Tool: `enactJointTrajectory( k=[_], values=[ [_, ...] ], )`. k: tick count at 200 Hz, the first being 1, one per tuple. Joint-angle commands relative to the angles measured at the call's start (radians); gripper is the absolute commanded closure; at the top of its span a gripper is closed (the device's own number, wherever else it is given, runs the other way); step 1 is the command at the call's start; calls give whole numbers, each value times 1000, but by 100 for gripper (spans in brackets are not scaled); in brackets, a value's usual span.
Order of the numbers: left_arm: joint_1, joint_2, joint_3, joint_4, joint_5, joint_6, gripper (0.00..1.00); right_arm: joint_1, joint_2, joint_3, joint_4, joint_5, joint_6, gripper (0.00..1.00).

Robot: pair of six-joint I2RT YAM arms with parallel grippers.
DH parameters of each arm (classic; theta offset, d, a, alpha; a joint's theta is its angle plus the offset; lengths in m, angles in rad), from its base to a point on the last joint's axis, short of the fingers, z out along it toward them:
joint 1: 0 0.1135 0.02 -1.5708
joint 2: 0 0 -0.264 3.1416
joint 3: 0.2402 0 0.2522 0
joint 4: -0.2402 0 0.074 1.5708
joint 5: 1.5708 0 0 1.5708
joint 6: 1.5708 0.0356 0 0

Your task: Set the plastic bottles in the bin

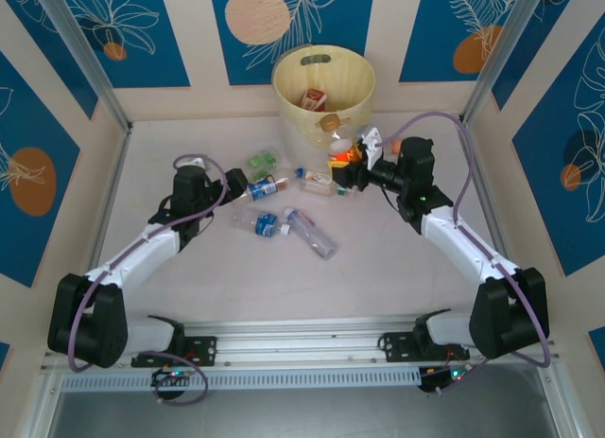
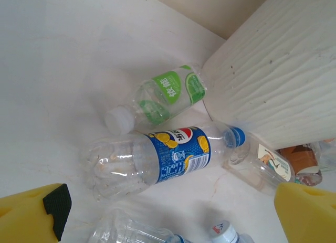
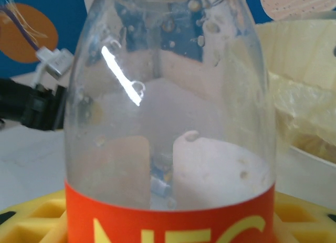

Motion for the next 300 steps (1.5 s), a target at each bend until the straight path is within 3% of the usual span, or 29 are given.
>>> enactJointTrajectory(
  k=[1, 37, 134, 197, 231, 272, 300],
  values=[
    [16, -25, -15, 28, 27, -23, 0, -17, 30, 114, 46, -85, 148, 59],
    [25, -29, -18, 24, 51, -23, 0, -25, 130, 305, -43, -62, 196, 59],
    [42, -40, -21, -6, 56, -37, 0, -28, 439, 828, -373, 252, 140, 59],
    [53, -60, -28, -27, 33, -32, 0, -37, 687, 1177, -492, 360, 110, 57],
    [60, -63, -28, -26, 38, -38, 0, -35, 833, 1367, -617, 504, 108, 56],
    [63, -63, -29, -30, 35, -42, 0, -20, 994, 1599, -790, 489, 68, 51],
    [63, -62, -37, -30, 30, -49, 0, 16, 1072, 1686, -853, 705, -4, 43]
  ],
)
